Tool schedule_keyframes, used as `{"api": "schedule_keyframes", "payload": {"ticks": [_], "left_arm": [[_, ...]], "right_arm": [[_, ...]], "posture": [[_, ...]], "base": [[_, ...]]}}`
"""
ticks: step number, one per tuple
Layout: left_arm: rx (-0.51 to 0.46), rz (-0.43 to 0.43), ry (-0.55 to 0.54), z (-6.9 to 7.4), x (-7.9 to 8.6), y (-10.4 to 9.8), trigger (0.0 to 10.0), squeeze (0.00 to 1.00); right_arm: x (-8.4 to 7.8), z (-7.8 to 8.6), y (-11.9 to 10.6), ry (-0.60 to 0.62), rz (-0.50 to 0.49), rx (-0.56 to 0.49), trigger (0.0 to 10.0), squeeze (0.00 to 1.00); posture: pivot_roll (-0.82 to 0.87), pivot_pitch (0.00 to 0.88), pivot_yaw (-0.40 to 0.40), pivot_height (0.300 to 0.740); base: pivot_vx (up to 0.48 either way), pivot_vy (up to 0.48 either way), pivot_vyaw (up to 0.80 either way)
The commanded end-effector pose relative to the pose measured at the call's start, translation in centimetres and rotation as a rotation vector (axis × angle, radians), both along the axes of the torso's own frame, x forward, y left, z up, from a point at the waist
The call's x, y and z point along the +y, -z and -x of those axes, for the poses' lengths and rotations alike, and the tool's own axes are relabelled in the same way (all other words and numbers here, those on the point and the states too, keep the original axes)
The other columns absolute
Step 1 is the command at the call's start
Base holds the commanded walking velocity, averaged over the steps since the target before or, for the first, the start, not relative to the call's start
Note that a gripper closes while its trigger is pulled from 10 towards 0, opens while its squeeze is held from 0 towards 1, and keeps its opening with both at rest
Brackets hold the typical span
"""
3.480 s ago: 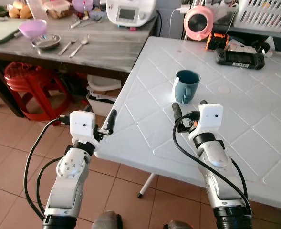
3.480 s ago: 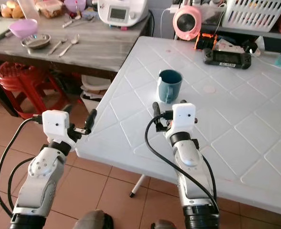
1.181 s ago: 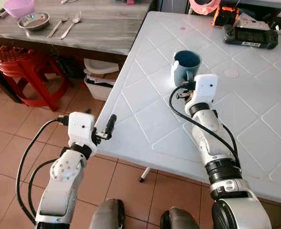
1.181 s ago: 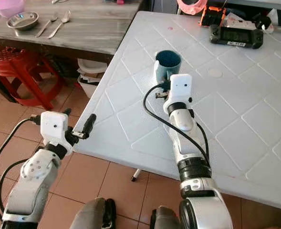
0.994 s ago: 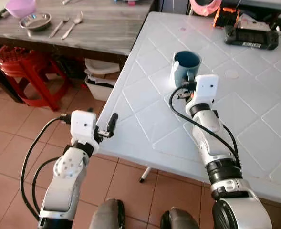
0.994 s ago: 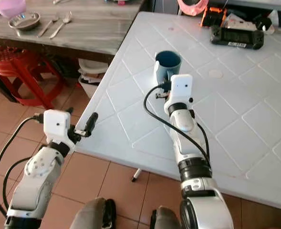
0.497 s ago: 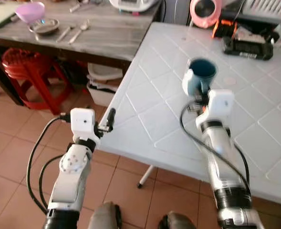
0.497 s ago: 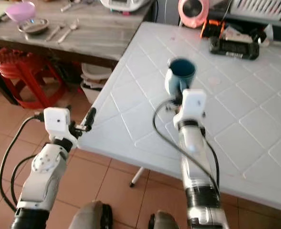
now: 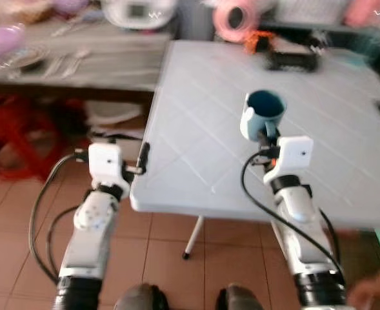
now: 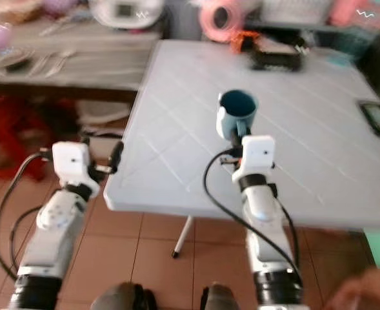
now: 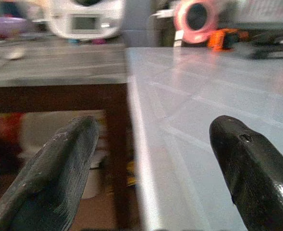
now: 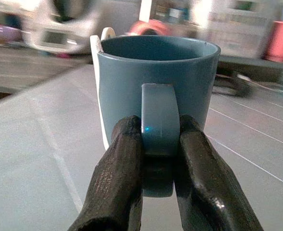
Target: Setting the table
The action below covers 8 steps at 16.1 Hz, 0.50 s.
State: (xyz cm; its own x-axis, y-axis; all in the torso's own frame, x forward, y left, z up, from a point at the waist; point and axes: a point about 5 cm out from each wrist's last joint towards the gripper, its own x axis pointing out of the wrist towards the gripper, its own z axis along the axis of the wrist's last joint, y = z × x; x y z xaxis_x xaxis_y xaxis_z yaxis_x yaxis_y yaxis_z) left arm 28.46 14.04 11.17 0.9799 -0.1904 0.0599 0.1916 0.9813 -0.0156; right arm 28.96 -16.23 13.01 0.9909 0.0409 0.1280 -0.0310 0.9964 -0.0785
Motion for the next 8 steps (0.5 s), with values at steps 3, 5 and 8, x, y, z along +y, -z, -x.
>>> {"api": "schedule_keyframes", "payload": {"ticks": [3, 5, 8], "left_arm": [[-0.011, -0.012, 0.013, -0.12, -0.08, -0.11, 10.0, 0.00], [-0.012, -0.021, 0.012, -0.15, 0.04, -0.05, 10.0, 0.00], [-0.035, -0.035, 0.003, -0.15, 0.14, -0.19, 10.0, 0.00]], "right_arm": [[0.68, -0.15, -1.01, -0.028, -0.005, -0.033, 10.0, 0.00], [1.17, -0.43, -1.48, -0.053, -0.002, -0.047, 10.0, 0.00], [1.06, -0.43, -1.56, -0.053, 0.004, -0.049, 10.0, 0.00]], "posture": [[0.00, 0.000, 0.001, 0.719], [-0.01, 0.000, 0.002, 0.719], [-0.01, 0.000, 0.004, 0.719]], "base": [[0.000, 0.426, -0.73], [0.000, 0.426, -0.28], [0.000, 0.424, 0.00]]}}
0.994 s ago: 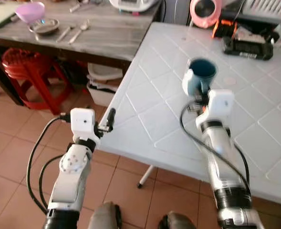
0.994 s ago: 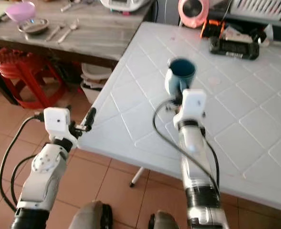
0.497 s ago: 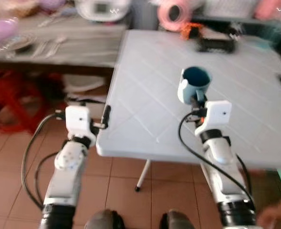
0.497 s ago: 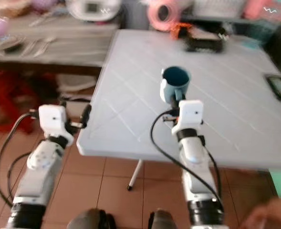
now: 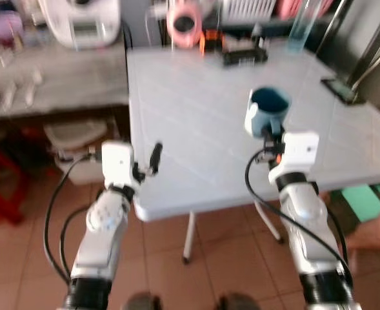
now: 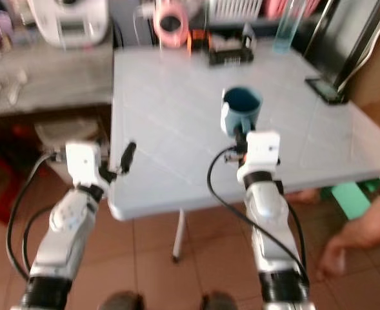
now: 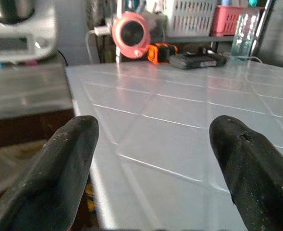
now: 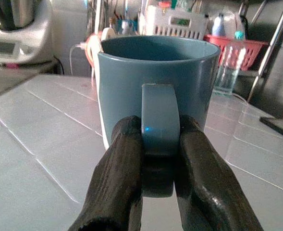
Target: Setting the table
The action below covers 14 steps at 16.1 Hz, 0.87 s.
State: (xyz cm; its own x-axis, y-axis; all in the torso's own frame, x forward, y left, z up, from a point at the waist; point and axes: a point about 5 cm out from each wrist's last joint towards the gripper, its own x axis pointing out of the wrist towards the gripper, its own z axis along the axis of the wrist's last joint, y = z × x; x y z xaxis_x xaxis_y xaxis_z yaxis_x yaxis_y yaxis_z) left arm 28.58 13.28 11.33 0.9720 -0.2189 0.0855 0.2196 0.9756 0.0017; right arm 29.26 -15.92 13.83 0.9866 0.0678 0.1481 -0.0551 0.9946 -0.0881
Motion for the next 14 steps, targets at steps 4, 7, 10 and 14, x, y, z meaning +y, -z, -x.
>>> {"api": "schedule_keyframes", "payload": {"ticks": [4, 7, 10, 14], "left_arm": [[-0.021, -0.037, -0.080, -0.3, 1.7, -0.2, 10.0, 0.00], [-0.029, -0.043, -0.079, -0.4, 1.7, -0.3, 10.0, 0.00], [-0.033, -0.033, -0.047, -0.1, 0.8, -0.1, 10.0, 0.00], [-0.036, -0.027, -0.050, -0.2, 0.8, -0.2, 10.0, 0.00]], "right_arm": [[0.8, 0.2, -0.6, -0.024, -0.012, -0.024, 10.0, 0.00], [0.8, 0.3, -0.5, -0.023, -0.011, -0.024, 10.0, 0.00], [0.7, 0.2, -0.6, -0.021, 0.001, -0.033, 10.0, 0.00], [0.6, 0.3, -0.5, -0.015, -0.008, -0.027, 10.0, 0.00]], "posture": [[-0.01, 0.000, 0.010, 0.719], [-0.01, 0.000, 0.016, 0.719], [-0.01, 0.000, 0.018, 0.719], [-0.01, 0.000, 0.018, 0.719]], "base": [[0.000, 0.420, 0.00], [0.000, 0.420, 0.00], [0.000, 0.420, 0.00], [0.000, 0.420, 0.00]]}}
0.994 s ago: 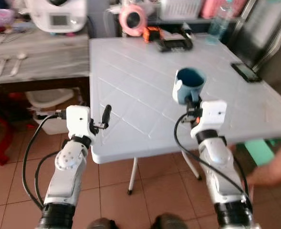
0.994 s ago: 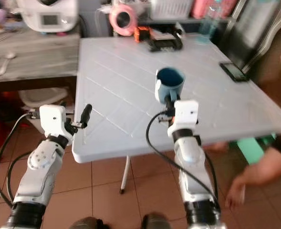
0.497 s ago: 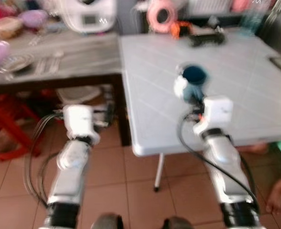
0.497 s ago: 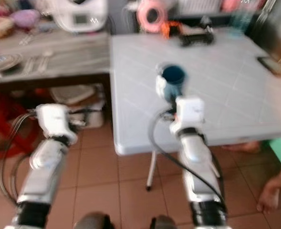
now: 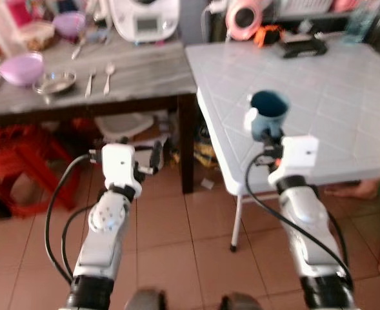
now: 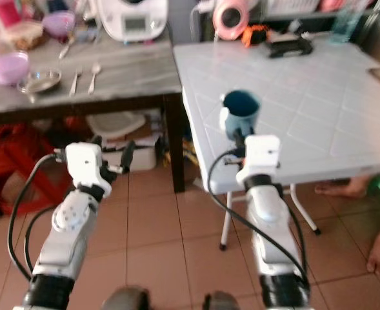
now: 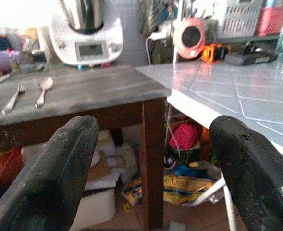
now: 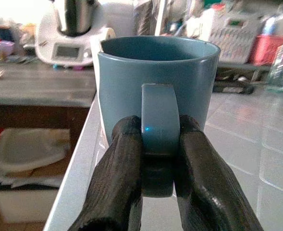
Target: Setting the table
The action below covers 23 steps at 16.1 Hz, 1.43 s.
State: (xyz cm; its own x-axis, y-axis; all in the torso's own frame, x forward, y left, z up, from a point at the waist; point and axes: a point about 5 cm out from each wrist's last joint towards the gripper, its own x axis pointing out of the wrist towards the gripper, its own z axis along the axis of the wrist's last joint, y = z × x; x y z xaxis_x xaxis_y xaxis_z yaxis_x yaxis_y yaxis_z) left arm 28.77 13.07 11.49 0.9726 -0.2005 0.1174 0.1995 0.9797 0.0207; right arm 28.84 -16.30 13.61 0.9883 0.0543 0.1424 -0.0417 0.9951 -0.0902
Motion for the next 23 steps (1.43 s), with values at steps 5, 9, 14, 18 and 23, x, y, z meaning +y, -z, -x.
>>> {"api": "schedule_keyframes", "payload": {"ticks": [5, 9, 14, 18, 23], "left_arm": [[-0.012, -0.025, -0.014, -0.25, 1.06, -0.23, 10.0, 0.00], [-0.002, -0.020, -0.006, -0.14, 0.92, -0.10, 10.0, 0.00], [0.001, -0.026, -0.009, -0.20, 0.97, -0.05, 10.0, 0.00], [0.008, -0.026, -0.013, -0.26, 0.99, 0.03, 10.0, 0.00], [-0.004, -0.035, -0.005, -0.23, 0.95, -0.10, 10.0, 0.00]], "right_arm": [[1.07, -0.19, -0.75, -0.031, -0.011, -0.035, 10.0, 0.00], [1.02, -0.22, -0.80, -0.028, 0.008, -0.040, 10.0, 0.00], [1.04, -0.29, -0.80, -0.035, 0.009, -0.040, 10.0, 0.00], [1.26, -0.18, -0.83, -0.051, 0.018, -0.044, 10.0, 0.00], [1.40, -0.13, -0.92, -0.061, 0.024, -0.051, 10.0, 0.00]], "posture": [[-0.01, 0.000, 0.019, 0.719], [-0.01, 0.000, 0.017, 0.719], [-0.01, 0.000, 0.017, 0.719], [-0.02, 0.000, 0.019, 0.719], [-0.01, 0.000, 0.018, 0.719]], "base": [[0.212, 0.403, 0.00], [0.370, 0.305, 0.00], [0.388, 0.283, 0.00], [0.358, 0.316, 0.00], [0.321, 0.352, 0.64]]}}
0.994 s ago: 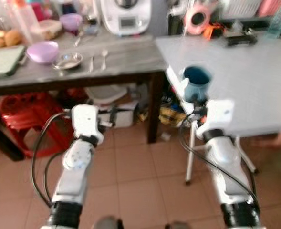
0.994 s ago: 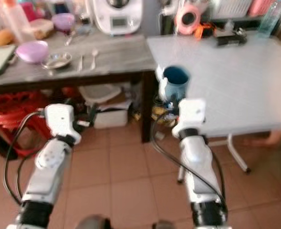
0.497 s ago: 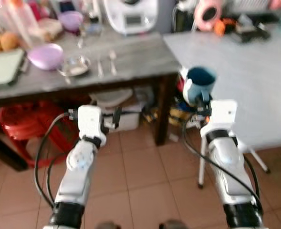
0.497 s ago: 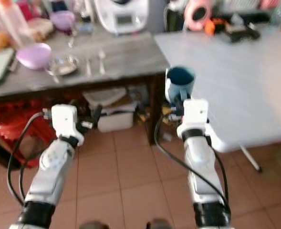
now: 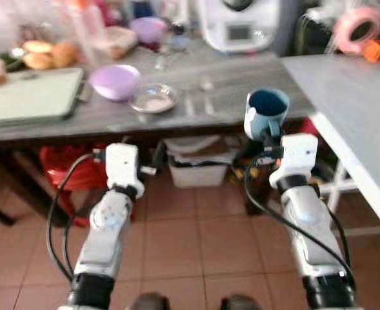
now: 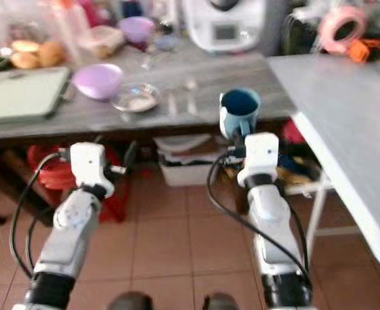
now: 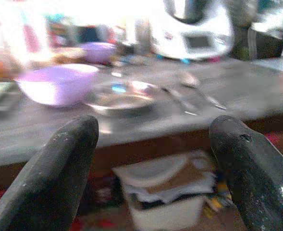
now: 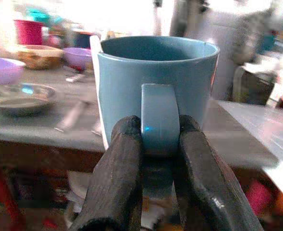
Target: Setting the table
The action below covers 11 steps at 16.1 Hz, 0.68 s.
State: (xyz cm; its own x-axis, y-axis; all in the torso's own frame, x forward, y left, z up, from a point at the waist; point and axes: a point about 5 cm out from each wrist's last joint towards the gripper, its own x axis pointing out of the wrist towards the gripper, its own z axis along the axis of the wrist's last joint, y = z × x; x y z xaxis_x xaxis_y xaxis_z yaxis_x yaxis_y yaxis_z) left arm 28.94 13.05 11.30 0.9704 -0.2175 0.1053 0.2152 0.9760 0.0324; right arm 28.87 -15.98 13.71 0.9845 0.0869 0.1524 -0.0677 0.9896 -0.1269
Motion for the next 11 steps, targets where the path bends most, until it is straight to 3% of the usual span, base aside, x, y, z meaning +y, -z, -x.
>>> {"api": "schedule_keyframes", "payload": {"ticks": [1, 3, 8, 11], "left_arm": [[-0.009, -0.016, -0.015, 0.00, 0.87, -0.24, 10.0, 0.00], [-0.010, -0.014, -0.015, 0.04, 0.86, -0.23, 10.0, 0.00], [-0.024, 0.017, 0.011, 0.34, 0.43, -0.46, 10.0, 0.00], [-0.043, 0.031, 0.034, 0.40, 0.39, -0.73, 10.0, 0.00]], "right_arm": [[1.07, -0.14, -0.79, -0.033, -0.015, -0.036, 10.0, 0.00], [1.14, -0.15, -0.78, -0.034, -0.013, -0.036, 10.0, 0.00], [0.40, -0.40, -0.71, 0.038, -0.017, -0.031, 10.0, 0.00], [0.44, -0.52, -0.67, 0.036, -0.017, -0.025, 10.0, 0.00]], "posture": [[-0.01, 0.000, 0.018, 0.719], [-0.01, 0.000, 0.018, 0.719], [-0.01, 0.000, 0.016, 0.719], [-0.01, 0.000, 0.014, 0.719]], "base": [[0.442, 0.000, 0.00], [0.437, 0.000, 0.00], [0.000, 0.000, 0.00], [0.225, 0.000, -0.51]]}}
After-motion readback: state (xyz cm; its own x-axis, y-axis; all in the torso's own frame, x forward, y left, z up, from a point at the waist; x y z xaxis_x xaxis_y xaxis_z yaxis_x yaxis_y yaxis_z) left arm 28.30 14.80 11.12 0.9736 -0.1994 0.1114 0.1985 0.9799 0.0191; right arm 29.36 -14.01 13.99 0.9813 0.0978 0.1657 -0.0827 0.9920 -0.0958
